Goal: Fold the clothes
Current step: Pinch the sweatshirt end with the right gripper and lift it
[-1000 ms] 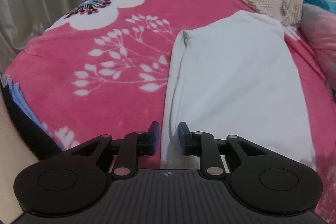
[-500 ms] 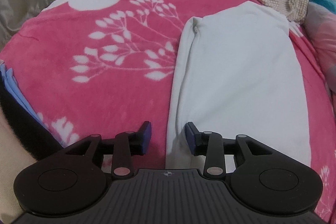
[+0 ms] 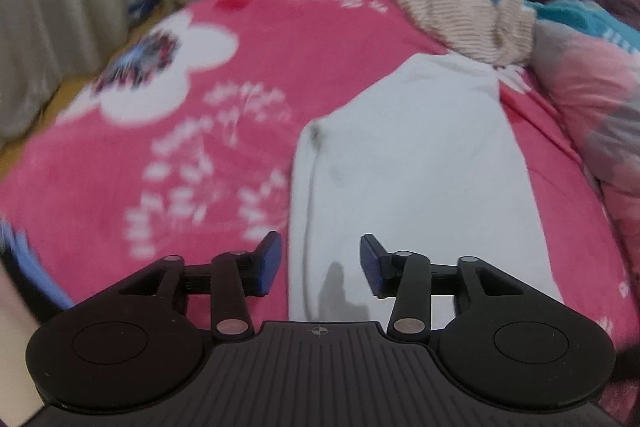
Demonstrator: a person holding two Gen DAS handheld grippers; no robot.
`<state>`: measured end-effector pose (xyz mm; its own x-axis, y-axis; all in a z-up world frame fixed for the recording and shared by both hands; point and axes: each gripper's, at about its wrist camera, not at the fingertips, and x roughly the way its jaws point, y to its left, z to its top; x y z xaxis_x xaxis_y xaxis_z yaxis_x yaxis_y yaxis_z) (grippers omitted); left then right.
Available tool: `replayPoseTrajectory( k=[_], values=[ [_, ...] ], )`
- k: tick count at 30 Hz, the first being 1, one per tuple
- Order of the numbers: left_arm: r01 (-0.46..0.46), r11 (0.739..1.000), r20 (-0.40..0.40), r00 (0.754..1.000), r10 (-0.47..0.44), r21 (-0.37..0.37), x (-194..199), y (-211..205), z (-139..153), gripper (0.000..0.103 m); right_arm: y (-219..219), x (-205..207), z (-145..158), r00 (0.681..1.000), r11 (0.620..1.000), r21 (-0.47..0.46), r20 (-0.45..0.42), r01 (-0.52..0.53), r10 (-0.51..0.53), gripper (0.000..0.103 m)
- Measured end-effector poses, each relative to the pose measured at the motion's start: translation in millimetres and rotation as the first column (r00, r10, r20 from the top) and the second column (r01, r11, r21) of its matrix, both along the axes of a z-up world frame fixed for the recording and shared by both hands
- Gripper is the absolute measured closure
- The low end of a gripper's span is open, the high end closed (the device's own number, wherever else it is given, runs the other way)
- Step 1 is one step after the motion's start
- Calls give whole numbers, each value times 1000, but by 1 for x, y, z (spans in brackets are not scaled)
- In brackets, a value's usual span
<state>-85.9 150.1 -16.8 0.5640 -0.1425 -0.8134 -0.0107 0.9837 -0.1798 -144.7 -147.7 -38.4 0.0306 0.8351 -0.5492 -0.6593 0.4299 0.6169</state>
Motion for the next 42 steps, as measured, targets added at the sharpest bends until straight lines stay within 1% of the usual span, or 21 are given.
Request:
replayPoseTrajectory(
  k=[2, 3, 5, 8, 10, 11, 14, 20, 22, 24, 28, 29, 30, 31, 33, 37, 42],
  values=[
    [26, 1000, -3, 1000, -26, 6, 12, -8, 1, 56, -24, 44, 5, 988, 988, 21, 1, 154, -154, 47],
    [30, 1000, -10, 1000, -30, 1, 19, -12, -1, 56, -34, 69, 2, 974, 974, 23, -2, 228, -228, 47],
    [29, 1000, -14, 999, -29, -6, 31, -19, -8, 56, -53, 118, -10, 931, 931, 11, -11, 364, -364, 46],
    [9, 1000, -53, 999, -9, 10, 43, -26, -28, 56, -75, 185, -35, 850, 850, -14, -27, 527, -527, 46],
    [-8, 1000, -94, 996, 8, 9, 47, -27, -41, 56, -91, 219, -55, 782, 785, -12, -72, 619, -619, 45],
    [-13, 1000, -106, 994, 14, 10, 47, -27, -46, 56, -96, 232, -63, 756, 760, -11, -91, 650, -648, 43],
    [-15, 1000, -116, 993, 18, 26, 48, -26, -53, 56, -98, 249, -76, 743, 748, 11, -128, 663, -657, 43],
    [-39, 999, -133, 990, 40, 11, 51, -17, -57, 56, -101, 284, -100, 716, 722, 52, -202, 690, -669, 44],
    [-39, 999, -135, 990, 39, 6, 52, -15, -58, 55, -102, 295, -108, 706, 713, 65, -226, 698, -671, 47],
    [-37, 999, -135, 990, 37, 3, 52, -14, -58, 55, -103, 307, -117, 696, 703, 78, -251, 707, -673, 56],
    [-31, 1000, -132, 991, 31, 0, 52, -13, -58, 54, -99, 319, -122, 695, 702, 77, -253, 708, -673, 71],
    [-30, 1000, -131, 991, 30, -1, 52, -13, -58, 54, -98, 321, -122, 695, 701, 78, -248, 709, -675, 82],
    [-29, 1000, -130, 991, 29, -1, 52, -13, -58, 54, -98, 321, -121, 697, 701, 83, -241, 708, -676, 90],
    [-29, 1000, -130, 991, 28, -2, 51, -13, -58, 54, -98, 319, -117, 704, 704, 96, -231, 704, -672, 93],
    [-27, 1000, -128, 991, 27, -1, 51, -13, -57, 54, -98, 317, -109, 720, 713, 124, -208, 691, -662, 95],
    [-31, 1000, -124, 992, 30, -1, 50, -13, -56, 54, -96, 313, -81, 768, 747, 177, -161, 641, -621, 96],
    [-66, 998, -117, 991, 63, -19, 48, -9, -48, 54, -79, 291, -34, 845, 816, 228, -71, 531, -529, 96]
  ],
)
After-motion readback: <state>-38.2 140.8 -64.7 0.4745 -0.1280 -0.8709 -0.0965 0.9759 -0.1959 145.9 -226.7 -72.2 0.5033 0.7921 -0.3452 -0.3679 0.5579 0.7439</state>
